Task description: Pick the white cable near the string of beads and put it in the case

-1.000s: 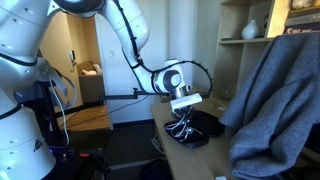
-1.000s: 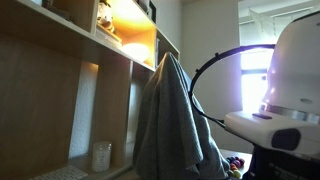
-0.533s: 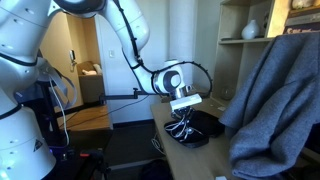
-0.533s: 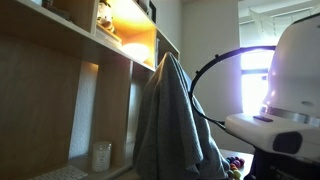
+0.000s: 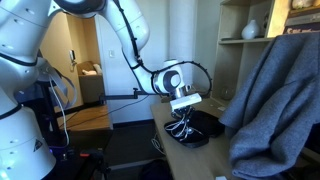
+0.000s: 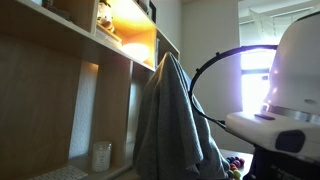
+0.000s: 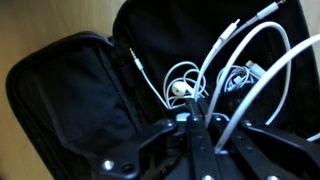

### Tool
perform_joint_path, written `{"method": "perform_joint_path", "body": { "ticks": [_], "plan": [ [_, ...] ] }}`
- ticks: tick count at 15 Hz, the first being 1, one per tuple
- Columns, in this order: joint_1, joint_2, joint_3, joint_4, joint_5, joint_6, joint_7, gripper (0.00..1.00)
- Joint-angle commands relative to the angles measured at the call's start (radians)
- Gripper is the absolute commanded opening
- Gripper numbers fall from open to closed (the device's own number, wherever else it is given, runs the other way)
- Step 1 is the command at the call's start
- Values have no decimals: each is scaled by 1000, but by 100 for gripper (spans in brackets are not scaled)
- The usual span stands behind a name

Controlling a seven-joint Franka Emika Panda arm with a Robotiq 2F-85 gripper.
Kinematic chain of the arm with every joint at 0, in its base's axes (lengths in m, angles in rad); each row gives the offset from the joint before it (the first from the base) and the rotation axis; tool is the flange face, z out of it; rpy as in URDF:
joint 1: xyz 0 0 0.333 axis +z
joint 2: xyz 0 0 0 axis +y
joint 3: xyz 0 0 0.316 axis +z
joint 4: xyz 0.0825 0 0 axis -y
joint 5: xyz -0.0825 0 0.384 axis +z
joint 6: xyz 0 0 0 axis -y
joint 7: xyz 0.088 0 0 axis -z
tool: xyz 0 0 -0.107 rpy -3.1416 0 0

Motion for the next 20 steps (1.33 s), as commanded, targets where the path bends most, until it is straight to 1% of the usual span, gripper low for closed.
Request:
{"method": "perform_joint_path", "body": {
  "ticks": [1,2,3,6,7,8,10,14,19,20],
  "plan": [
    [11,-16,-11,-14,-5,15,1,1],
    [10,-16,-10,-14,-5,17,-1,1],
    [6,-1,-4,0,9,0,-7,3],
    [6,0,-4,1,10,-3,-9,1],
    [6,0,-4,1,11,-7,-8,6],
    [12,0,-8,3,10,-16,-1,29],
    [4,3,-1,1,15,-8,-9,33],
    [-2,4,5,-1,19,-5,-20,62],
    [18,-20,2,-16,2,-19,-12,100],
    [29,-26,-3,-19,-6,-22,-4,100]
  ]
}}
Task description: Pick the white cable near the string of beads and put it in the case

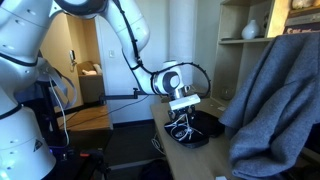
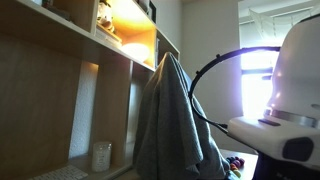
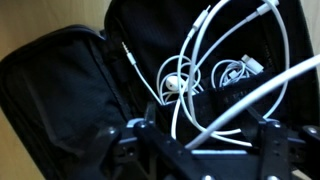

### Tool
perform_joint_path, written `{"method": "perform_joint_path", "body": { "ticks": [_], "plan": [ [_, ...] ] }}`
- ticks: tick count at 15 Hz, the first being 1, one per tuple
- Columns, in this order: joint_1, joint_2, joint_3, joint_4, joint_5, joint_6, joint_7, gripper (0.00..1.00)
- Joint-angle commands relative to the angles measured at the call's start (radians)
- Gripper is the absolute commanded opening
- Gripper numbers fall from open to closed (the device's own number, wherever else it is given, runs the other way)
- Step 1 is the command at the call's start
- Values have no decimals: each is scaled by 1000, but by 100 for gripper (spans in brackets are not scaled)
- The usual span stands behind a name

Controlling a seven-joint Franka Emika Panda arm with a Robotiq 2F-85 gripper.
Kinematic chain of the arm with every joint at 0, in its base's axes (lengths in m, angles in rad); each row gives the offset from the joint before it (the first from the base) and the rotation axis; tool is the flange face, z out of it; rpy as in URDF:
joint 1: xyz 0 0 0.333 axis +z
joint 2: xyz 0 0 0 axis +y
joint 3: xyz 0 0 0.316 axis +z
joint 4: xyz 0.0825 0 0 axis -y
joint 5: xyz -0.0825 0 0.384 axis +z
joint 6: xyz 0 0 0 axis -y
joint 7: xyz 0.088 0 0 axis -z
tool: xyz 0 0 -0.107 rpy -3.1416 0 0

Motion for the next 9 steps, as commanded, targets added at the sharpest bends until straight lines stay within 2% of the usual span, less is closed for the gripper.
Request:
{"method": "perform_joint_path", "body": {
  "ticks": [1,9],
  "plan": [
    [29,-41,-8,-21,-13,-26,-5,100],
    [87,-98,-15,-34,-77,-61,15,100]
  ]
}}
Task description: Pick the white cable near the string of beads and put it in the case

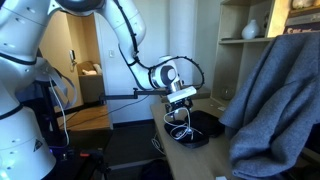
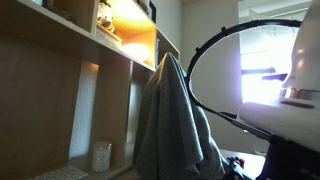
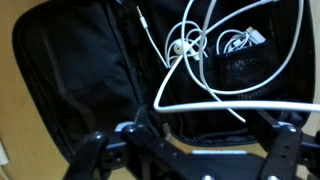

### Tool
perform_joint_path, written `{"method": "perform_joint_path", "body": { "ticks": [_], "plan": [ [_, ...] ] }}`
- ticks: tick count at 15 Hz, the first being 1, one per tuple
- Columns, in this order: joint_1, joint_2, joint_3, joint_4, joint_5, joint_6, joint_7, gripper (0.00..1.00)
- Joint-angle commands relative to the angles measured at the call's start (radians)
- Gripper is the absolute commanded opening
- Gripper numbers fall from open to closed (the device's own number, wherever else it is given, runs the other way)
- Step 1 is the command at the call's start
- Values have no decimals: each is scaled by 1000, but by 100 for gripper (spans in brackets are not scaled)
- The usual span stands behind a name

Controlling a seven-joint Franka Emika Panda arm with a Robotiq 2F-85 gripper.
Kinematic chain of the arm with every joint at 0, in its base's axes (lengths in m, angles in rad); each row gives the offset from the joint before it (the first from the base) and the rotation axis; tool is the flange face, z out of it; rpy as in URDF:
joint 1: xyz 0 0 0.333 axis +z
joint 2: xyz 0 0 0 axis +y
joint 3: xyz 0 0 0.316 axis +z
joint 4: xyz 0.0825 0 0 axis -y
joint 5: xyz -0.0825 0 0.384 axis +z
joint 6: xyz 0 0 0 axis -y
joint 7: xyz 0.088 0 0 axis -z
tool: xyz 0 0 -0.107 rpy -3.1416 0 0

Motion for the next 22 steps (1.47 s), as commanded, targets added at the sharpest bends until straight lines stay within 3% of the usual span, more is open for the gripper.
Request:
{"method": "perform_joint_path", "body": {
  "ticks": [1,6,16,22],
  "plan": [
    [23,-58,-10,-29,-33,-42,12,100],
    [24,-90,-12,-56,-66,-27,27,100],
    [9,-265,-4,-206,-243,15,169,100],
    [-4,-321,18,-255,-278,39,155,100]
  ]
}}
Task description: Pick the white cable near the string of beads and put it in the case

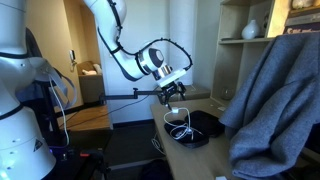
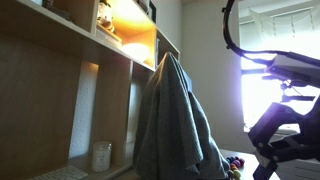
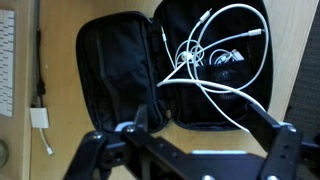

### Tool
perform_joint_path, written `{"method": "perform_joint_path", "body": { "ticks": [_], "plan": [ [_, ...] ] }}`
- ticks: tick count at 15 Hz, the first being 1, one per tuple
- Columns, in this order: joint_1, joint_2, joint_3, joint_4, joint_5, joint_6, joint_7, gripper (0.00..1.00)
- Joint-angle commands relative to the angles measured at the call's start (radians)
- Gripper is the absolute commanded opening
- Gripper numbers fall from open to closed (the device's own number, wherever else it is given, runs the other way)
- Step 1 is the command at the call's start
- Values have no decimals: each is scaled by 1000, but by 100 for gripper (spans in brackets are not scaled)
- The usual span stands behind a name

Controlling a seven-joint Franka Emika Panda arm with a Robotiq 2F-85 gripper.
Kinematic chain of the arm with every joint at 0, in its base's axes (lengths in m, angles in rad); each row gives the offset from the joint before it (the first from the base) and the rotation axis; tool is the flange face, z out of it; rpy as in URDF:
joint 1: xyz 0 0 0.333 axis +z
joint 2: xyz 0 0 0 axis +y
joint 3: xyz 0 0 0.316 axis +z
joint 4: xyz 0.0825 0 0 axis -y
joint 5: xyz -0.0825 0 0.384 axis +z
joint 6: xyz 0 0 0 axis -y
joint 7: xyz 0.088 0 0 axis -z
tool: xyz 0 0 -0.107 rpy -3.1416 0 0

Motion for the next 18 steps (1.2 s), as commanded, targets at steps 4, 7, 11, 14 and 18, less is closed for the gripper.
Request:
{"method": "perform_joint_path", "body": {
  "ticks": [4,7,11,14,18],
  "plan": [
    [-1,-104,-7,-96,-72,85,42,100],
    [2,-159,-22,-138,-136,129,93,100],
    [-3,-237,-39,-186,-249,173,219,100],
    [-10,-278,-52,-208,-316,191,322,100],
    [-26,-272,-77,-203,-328,200,518,100]
  ]
}}
